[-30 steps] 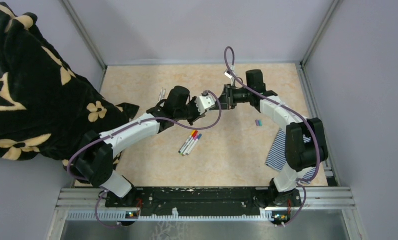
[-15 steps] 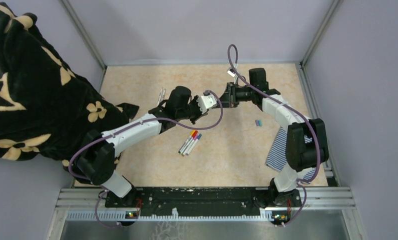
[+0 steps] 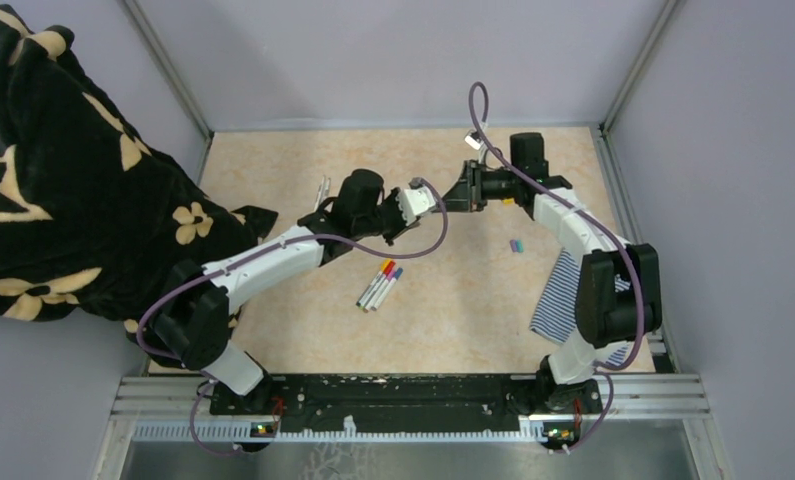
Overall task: Open the pen caps
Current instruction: Open the pen cap from the pen, then place the pen at the center of the board.
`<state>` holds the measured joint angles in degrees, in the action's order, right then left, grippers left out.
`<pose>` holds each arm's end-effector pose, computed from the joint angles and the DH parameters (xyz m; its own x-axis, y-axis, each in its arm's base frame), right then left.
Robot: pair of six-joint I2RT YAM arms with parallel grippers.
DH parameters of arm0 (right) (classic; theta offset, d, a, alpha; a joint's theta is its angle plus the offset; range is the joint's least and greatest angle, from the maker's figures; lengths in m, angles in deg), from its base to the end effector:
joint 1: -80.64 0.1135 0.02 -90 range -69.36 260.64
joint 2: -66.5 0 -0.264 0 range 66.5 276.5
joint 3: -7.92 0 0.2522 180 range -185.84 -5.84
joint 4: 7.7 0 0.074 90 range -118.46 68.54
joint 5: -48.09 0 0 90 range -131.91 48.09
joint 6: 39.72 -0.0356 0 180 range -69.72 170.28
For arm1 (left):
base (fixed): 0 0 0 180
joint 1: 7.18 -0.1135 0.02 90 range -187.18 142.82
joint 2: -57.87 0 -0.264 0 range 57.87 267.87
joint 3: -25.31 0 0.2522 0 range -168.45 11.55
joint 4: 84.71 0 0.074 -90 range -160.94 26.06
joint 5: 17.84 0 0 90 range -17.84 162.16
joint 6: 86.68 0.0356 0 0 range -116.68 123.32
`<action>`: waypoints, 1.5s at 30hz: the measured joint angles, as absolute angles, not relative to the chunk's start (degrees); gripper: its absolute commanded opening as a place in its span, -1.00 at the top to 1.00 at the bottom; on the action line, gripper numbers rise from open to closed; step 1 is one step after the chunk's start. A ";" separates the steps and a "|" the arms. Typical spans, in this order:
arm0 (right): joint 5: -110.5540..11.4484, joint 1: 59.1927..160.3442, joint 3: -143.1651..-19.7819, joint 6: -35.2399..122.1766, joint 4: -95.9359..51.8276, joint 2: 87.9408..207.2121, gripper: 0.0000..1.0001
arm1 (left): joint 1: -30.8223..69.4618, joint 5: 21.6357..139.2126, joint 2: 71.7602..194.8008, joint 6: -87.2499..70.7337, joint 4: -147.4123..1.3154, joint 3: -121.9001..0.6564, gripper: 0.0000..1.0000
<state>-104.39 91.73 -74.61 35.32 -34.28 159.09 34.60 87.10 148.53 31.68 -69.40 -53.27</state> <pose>0.3402 0.0988 0.2792 -0.7690 -0.0292 -0.6386 -0.6093 0.3355 0.7185 0.2667 -0.2506 0.2748 0.0850 0.5395 -0.8377 0.8797 0.3542 0.3174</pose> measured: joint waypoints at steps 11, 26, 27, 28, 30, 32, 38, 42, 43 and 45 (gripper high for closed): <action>-103.93 83.52 -77.61 37.66 -36.14 155.81 1.00 | 30.73 80.26 151.00 31.70 -54.30 -53.01 1.00; -101.77 83.89 -77.50 37.40 -36.18 155.79 1.00 | 25.84 70.36 154.19 28.66 -51.15 -56.11 1.00; -101.57 83.89 -77.50 37.25 -36.07 155.79 1.00 | 24.55 70.45 154.25 28.38 -50.65 -56.68 1.00; -101.46 83.89 -77.50 37.20 -36.03 155.79 1.00 | 23.23 70.64 154.25 28.03 -50.10 -57.18 1.00; -101.26 83.89 -77.48 37.16 -36.00 155.79 1.00 | 20.72 71.15 154.25 27.27 -49.45 -57.68 1.00; -101.05 83.89 -77.48 37.14 -36.00 155.79 1.00 | 18.27 71.65 154.25 26.48 -48.44 -57.68 1.00; -100.46 83.89 -77.08 36.98 -35.57 155.79 1.00 | 11.72 73.73 154.19 23.99 -46.59 -56.33 1.00; -100.22 83.89 -76.36 36.76 -35.50 155.79 1.00 | 8.28 75.28 154.19 22.41 -45.23 -55.26 1.00; -100.19 83.89 -76.30 36.70 -35.57 155.79 1.00 | 7.21 75.82 154.19 21.98 -44.86 -55.08 1.00; -100.13 83.89 -76.12 36.61 -35.46 155.77 1.00 | 5.57 77.03 154.19 21.08 -44.33 -55.00 1.00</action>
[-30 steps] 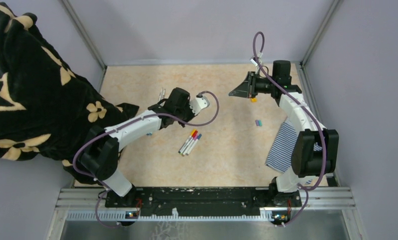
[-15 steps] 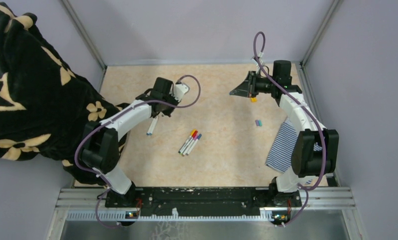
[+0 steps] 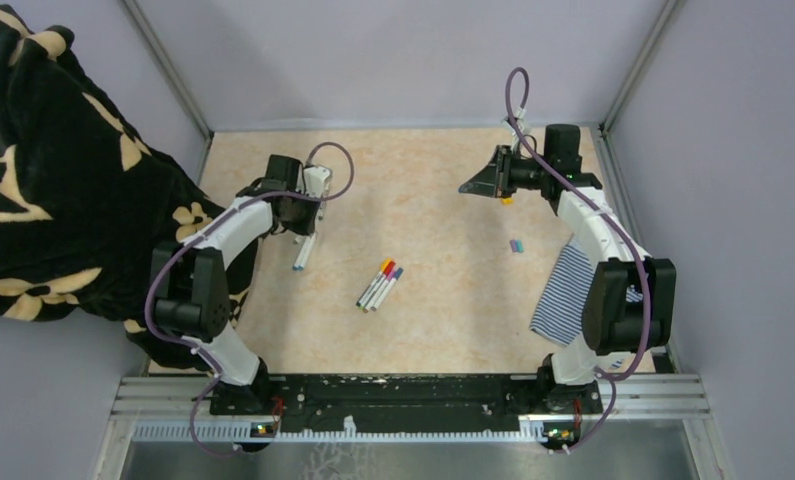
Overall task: Open the pen caps
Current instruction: Place the pen at the center of the board.
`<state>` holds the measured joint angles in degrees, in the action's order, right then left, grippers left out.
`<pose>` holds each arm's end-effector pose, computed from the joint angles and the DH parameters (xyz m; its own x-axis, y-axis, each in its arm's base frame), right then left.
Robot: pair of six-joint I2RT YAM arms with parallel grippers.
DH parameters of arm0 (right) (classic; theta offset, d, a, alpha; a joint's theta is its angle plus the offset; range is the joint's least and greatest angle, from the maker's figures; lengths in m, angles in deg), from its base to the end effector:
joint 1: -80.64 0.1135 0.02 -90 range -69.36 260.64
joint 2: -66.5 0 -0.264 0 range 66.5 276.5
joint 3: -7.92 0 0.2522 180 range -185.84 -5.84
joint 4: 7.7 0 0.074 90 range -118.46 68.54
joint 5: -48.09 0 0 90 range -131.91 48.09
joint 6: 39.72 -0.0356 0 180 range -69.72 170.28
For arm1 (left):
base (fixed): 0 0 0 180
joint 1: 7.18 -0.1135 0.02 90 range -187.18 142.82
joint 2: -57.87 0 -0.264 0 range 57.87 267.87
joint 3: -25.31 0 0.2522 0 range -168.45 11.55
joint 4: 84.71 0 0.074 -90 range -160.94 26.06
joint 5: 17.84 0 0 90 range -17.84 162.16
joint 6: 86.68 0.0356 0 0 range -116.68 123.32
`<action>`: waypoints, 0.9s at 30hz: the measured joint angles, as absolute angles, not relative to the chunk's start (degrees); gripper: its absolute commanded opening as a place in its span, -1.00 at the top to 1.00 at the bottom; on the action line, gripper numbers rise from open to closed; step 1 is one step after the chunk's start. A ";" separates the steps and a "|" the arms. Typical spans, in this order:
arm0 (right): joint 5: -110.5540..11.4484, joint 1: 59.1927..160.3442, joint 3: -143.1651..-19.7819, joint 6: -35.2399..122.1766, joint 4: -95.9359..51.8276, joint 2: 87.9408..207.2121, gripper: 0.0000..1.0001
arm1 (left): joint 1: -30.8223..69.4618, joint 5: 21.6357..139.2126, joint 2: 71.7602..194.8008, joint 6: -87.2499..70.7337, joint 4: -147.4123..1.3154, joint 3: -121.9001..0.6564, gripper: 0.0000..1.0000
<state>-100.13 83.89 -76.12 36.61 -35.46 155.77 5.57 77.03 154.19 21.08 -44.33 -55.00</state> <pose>0.3433 0.0498 0.3040 -0.7035 0.0847 -0.7056 -0.5922 0.4789 0.6480 0.3427 -0.0807 0.2152 -0.6925 0.4683 -0.5487 0.5008 0.8596 0.1015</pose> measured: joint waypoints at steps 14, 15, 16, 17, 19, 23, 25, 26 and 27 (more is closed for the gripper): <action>-99.97 83.89 -75.71 36.55 -34.26 155.70 1.00 | -4.28 86.51 154.56 17.69 -43.00 -53.73 1.00; -99.97 83.89 -75.57 36.55 -34.32 155.66 1.00 | -4.72 87.08 154.78 17.50 -42.94 -53.60 1.00; -99.93 83.89 -75.57 36.52 -34.37 155.66 1.00 | -5.00 87.47 154.93 17.36 -42.87 -53.49 1.00; -99.84 83.89 -75.57 36.55 -34.32 155.66 1.00 | -5.40 88.09 155.17 17.17 -42.65 -53.33 1.00; -99.80 83.89 -75.57 36.55 -34.30 155.57 1.00 | -6.08 89.07 155.63 16.93 -42.41 -52.96 0.99; -99.71 83.89 -75.57 36.55 -34.32 155.49 1.00 | -7.80 90.80 156.37 16.53 -42.13 -51.98 0.99; -99.60 83.89 -75.57 36.55 -34.32 155.49 1.00 | -8.68 91.43 156.57 16.32 -42.08 -51.50 0.98; -99.56 83.89 -75.57 36.55 -34.32 155.49 1.00 | -9.05 91.78 156.59 16.18 -42.04 -51.24 0.95; -99.54 83.89 -75.57 36.55 -34.32 155.49 1.00 | -9.40 92.15 156.59 16.08 -42.02 -51.00 0.94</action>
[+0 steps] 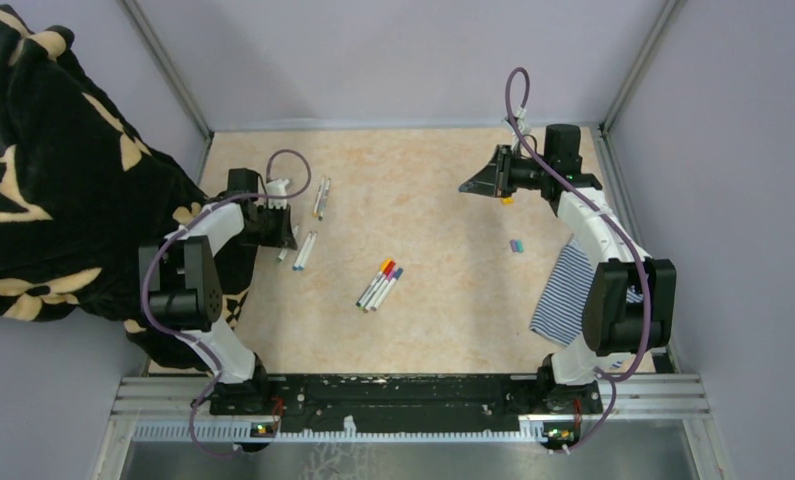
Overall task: Open the pen caps
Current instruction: Place the pen at the center of the board.
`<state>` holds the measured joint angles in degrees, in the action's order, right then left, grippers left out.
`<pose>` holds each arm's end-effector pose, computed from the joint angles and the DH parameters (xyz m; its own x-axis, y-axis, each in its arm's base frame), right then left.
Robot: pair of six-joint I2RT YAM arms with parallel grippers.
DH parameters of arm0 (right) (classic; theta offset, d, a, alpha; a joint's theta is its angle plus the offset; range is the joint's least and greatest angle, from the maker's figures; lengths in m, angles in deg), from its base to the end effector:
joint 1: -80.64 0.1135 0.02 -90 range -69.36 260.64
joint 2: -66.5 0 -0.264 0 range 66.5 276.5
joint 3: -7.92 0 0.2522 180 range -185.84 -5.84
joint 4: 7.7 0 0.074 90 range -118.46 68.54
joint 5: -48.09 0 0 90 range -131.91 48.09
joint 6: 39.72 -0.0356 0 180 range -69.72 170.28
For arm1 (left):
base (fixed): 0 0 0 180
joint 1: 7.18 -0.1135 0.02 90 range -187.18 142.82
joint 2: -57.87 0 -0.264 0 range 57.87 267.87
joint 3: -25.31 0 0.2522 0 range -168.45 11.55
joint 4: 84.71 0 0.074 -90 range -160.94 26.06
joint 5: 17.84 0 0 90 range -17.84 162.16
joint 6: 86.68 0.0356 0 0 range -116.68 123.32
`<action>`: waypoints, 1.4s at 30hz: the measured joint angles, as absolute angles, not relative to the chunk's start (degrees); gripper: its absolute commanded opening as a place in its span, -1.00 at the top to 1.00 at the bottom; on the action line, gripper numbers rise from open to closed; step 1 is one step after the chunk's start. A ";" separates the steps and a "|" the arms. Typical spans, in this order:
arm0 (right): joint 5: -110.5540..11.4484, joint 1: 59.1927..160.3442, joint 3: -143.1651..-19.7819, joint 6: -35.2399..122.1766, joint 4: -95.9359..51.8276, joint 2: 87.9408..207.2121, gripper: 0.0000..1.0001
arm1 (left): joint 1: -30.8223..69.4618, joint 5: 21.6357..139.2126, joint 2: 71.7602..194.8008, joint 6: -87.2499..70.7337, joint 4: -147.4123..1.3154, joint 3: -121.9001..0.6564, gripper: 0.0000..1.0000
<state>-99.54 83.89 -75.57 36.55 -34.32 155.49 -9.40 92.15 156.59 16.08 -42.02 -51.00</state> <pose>0.3429 0.0496 0.3038 -0.6924 0.0880 -0.7161 -0.5973 0.4870 0.6373 0.3386 0.0009 0.1808 -0.8603 0.1744 -0.4791 0.3050 0.9291 -0.2094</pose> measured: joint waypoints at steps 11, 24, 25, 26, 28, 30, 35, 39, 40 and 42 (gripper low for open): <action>-99.36 83.89 -75.57 36.57 -34.32 155.46 1.00 | -10.23 95.78 158.19 14.55 -42.83 -50.06 0.89; -99.34 83.89 -75.57 36.57 -34.34 155.38 1.00 | -10.36 97.48 158.30 13.61 -45.58 -48.96 0.73; -99.34 83.89 -75.57 36.57 -34.32 155.38 1.00 | -10.40 97.53 158.30 13.63 -45.69 -48.88 0.72; -99.32 83.89 -75.57 36.57 -34.32 155.38 1.00 | -10.40 97.57 158.30 13.61 -45.91 -48.75 0.72; -99.30 83.89 -75.57 36.57 -34.32 155.38 1.00 | -10.45 97.68 158.32 13.61 -46.26 -48.53 0.71; -99.21 83.89 -75.57 36.57 -34.32 155.38 1.00 | -10.45 97.72 158.34 13.61 -46.59 -48.40 0.69; -99.01 83.89 -75.57 36.57 -34.32 155.38 1.00 | -10.45 97.75 158.38 13.58 -47.02 -48.29 0.62; -98.99 83.89 -75.57 36.57 -34.32 155.38 1.00 | -10.47 97.77 158.38 13.56 -47.35 -48.22 0.59; -98.99 83.89 -75.57 36.57 -34.32 155.38 1.00 | -10.47 97.77 158.38 13.56 -47.48 -48.18 0.58; -98.99 83.89 -75.57 36.57 -34.32 155.38 1.00 | -10.49 97.77 158.38 13.56 -47.61 -48.00 0.56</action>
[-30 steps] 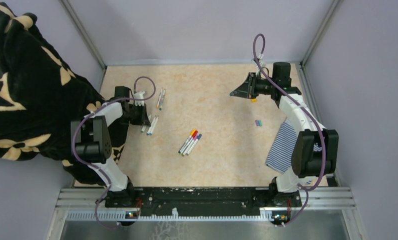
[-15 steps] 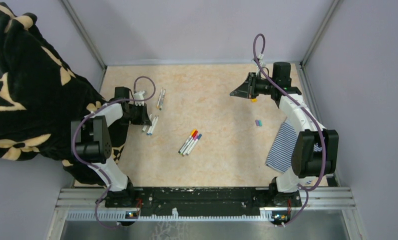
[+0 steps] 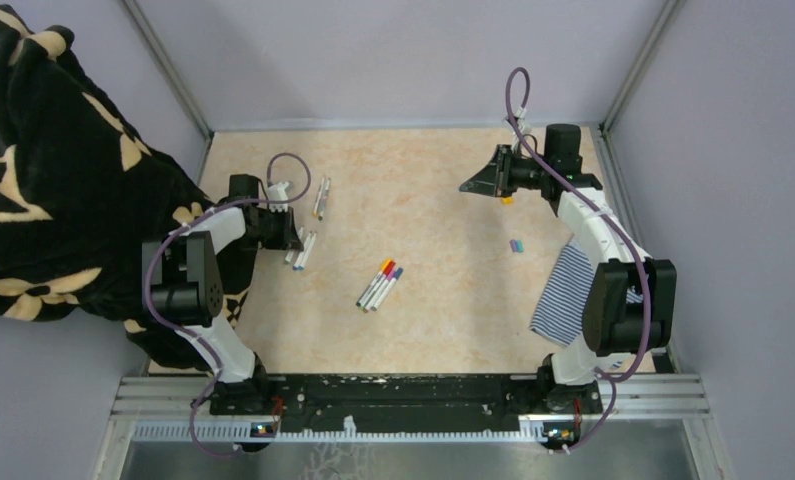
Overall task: Open the pen caps
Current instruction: Place the pen at the center of the board.
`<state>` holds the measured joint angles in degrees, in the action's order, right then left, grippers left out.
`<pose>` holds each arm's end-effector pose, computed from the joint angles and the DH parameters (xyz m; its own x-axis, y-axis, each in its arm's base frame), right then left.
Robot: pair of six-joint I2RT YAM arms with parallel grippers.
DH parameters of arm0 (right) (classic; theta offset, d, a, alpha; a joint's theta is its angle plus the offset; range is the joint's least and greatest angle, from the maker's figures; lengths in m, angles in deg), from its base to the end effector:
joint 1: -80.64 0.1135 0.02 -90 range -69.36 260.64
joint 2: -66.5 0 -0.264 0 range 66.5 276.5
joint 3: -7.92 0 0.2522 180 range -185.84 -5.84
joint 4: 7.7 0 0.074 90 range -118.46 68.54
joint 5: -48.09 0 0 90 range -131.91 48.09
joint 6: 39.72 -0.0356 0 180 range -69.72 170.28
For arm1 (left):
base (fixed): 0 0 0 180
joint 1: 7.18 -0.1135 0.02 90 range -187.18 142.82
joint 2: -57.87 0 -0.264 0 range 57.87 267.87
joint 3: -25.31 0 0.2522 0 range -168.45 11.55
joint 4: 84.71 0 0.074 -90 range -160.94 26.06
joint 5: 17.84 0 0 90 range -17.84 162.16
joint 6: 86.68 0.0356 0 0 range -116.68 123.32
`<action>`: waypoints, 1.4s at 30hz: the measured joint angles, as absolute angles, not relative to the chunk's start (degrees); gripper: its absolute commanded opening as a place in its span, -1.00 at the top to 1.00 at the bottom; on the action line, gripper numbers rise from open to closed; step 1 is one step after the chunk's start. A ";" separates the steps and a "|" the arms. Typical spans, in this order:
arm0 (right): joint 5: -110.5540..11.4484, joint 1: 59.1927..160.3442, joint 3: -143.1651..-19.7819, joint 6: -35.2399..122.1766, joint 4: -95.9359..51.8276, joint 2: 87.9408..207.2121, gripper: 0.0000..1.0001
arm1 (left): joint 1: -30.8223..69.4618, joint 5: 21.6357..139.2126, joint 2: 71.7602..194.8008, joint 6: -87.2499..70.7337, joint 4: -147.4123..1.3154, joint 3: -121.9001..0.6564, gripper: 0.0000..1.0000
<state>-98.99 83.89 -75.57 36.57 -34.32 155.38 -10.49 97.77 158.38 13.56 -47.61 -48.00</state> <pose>0.3428 0.0494 0.3043 -0.6899 0.0898 -0.7183 -0.5949 0.4951 0.6332 0.3388 0.0042 0.1622 -0.8612 0.1108 -0.4960 0.2928 0.9058 -0.3062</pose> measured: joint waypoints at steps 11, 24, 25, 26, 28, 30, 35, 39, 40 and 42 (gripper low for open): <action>-98.99 83.89 -75.57 36.57 -34.32 155.38 1.00 | -10.69 97.83 158.41 13.41 -47.85 -47.83 0.47; -98.99 83.89 -75.57 36.57 -34.32 155.38 1.00 | -11.26 97.97 158.41 13.30 -48.07 -47.74 0.36; -98.99 83.89 -75.57 36.57 -34.32 155.38 1.00 | -11.28 97.97 158.41 13.26 -48.07 -47.72 0.33; -98.99 83.89 -75.57 36.57 -34.32 155.38 1.00 | -11.32 97.97 158.41 13.19 -48.07 -47.72 0.30; -98.97 83.89 -75.57 36.57 -34.32 155.38 1.00 | -11.43 97.97 158.41 13.10 -48.18 -47.72 0.27; -98.99 83.89 -75.57 36.57 -34.32 155.38 1.00 | -11.50 97.97 158.41 12.99 -48.31 -47.72 0.25; -98.62 83.89 -75.57 36.57 -34.32 155.38 1.00 | -11.56 97.97 158.38 12.88 -48.66 -47.70 0.17; -96.96 83.84 -74.87 35.74 -33.58 155.11 1.00 | -11.87 98.10 158.36 12.69 -48.75 -47.65 0.05; -96.50 83.73 -74.42 35.32 -33.19 154.87 1.00 | -12.02 98.18 158.30 12.60 -48.73 -47.61 0.01; -95.45 83.32 -73.34 33.90 -32.40 154.52 1.00 | -12.31 98.38 158.14 12.53 -48.73 -47.52 -0.07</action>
